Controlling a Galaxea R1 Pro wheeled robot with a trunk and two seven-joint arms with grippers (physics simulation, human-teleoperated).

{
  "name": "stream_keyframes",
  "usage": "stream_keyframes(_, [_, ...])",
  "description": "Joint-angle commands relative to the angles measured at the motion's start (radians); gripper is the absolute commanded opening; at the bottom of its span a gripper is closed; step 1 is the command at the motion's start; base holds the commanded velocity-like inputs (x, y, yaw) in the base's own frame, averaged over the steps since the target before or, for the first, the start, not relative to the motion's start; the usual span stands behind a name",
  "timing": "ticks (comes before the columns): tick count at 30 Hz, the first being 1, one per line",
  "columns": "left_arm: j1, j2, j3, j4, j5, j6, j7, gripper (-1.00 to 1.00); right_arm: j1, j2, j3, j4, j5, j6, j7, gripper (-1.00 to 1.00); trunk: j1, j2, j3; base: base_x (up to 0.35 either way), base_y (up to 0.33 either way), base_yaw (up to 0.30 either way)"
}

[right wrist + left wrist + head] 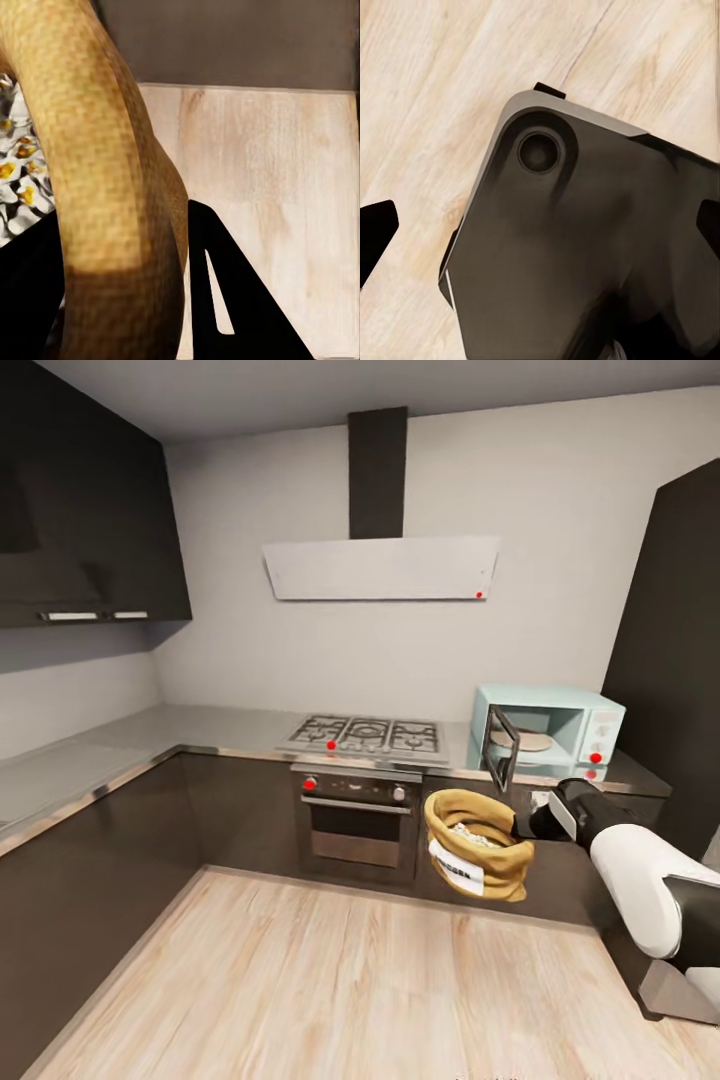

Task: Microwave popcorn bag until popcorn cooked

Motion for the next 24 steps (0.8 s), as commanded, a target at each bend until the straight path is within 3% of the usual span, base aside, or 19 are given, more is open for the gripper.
stream_keyframes(1, [0.0,0.0,-0.008,-0.001,0.007,-0.002,0.005,1.0,-0.001,0.0,-0.007,-0.001,0.009,0.004,0.008,-1.0,0.0,-0.001,0.0,0.0,0.0,-0.257])
stream_keyframes(7, [0.0,0.0,-0.008,-0.001,0.007,-0.002,0.005,1.0,-0.001,-0.001,-0.008,-0.001,0.045,0.004,0.01,-1.0,0.0,-0.001,0.005,0.0,0.0,-0.257])
stream_keyframes(24, [0.0,0.0,-0.008,-0.001,0.007,-0.001,0.005,1.0,-0.001,-0.001,-0.007,-0.001,0.049,0.004,0.01,-1.0,0.0,-0.001,0.019,0.0,0.0,-0.257])
